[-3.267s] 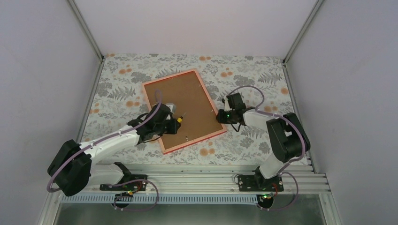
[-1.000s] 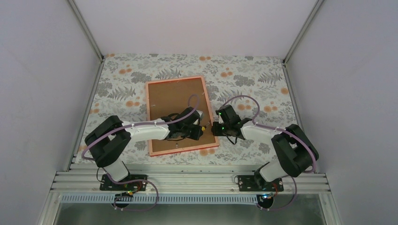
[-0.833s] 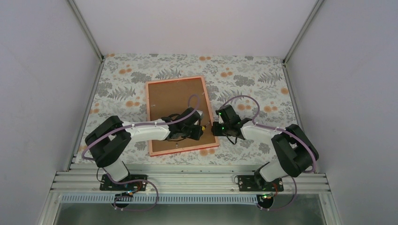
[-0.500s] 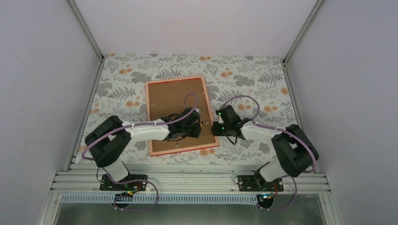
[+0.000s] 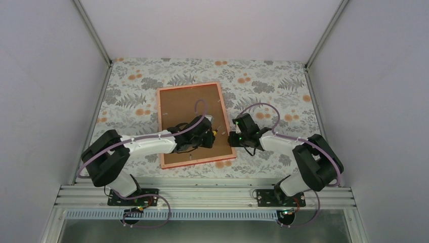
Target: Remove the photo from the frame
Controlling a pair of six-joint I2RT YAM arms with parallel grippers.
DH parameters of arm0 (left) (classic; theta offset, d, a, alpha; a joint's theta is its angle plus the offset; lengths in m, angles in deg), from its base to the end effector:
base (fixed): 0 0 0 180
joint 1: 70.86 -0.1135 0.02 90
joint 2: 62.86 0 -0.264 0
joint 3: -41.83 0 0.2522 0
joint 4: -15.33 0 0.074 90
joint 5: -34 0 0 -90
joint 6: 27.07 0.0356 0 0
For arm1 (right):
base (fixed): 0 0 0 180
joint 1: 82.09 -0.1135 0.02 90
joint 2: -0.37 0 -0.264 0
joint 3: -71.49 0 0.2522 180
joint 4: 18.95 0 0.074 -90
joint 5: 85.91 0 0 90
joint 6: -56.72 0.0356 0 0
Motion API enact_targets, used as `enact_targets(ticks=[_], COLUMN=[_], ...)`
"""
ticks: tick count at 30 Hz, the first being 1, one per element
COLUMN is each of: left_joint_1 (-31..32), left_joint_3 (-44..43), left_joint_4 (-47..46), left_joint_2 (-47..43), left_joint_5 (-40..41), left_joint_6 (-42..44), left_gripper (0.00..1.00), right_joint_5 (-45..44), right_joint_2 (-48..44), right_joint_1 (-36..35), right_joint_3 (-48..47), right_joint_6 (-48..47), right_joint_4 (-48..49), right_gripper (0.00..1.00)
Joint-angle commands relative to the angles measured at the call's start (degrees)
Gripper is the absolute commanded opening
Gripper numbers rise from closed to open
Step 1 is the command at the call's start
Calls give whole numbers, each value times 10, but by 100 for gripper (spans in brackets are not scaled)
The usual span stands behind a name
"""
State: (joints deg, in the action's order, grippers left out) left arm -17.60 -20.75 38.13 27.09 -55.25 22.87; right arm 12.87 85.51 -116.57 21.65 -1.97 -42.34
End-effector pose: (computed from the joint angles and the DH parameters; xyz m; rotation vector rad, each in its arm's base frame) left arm 0.1882 -0.2513 0.1774 0.2900 2.5591 -0.6670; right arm 0.2114 0.1518 0.1375 -0.1330 2.7016 0.5859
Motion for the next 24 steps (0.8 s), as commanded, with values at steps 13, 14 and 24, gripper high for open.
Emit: enact_targets(ticks=[13, 14, 24], left_joint_1=[-33, -35, -71], left_joint_3=[21, 23, 40], left_joint_4=[16, 16, 12], left_joint_2=[-68, -69, -96], left_joint_5=[22, 22, 5], left_joint_6=[18, 19, 35], left_gripper=[2, 2, 2], right_joint_5=[38, 38, 1], right_joint_2=[-72, -76, -60], right_joint_1=[-6, -6, 18], right_joint_3=[39, 39, -46], right_joint_6=[-19, -19, -47], right_joint_4=[-98, -101, -97], right_gripper=[17, 17, 33])
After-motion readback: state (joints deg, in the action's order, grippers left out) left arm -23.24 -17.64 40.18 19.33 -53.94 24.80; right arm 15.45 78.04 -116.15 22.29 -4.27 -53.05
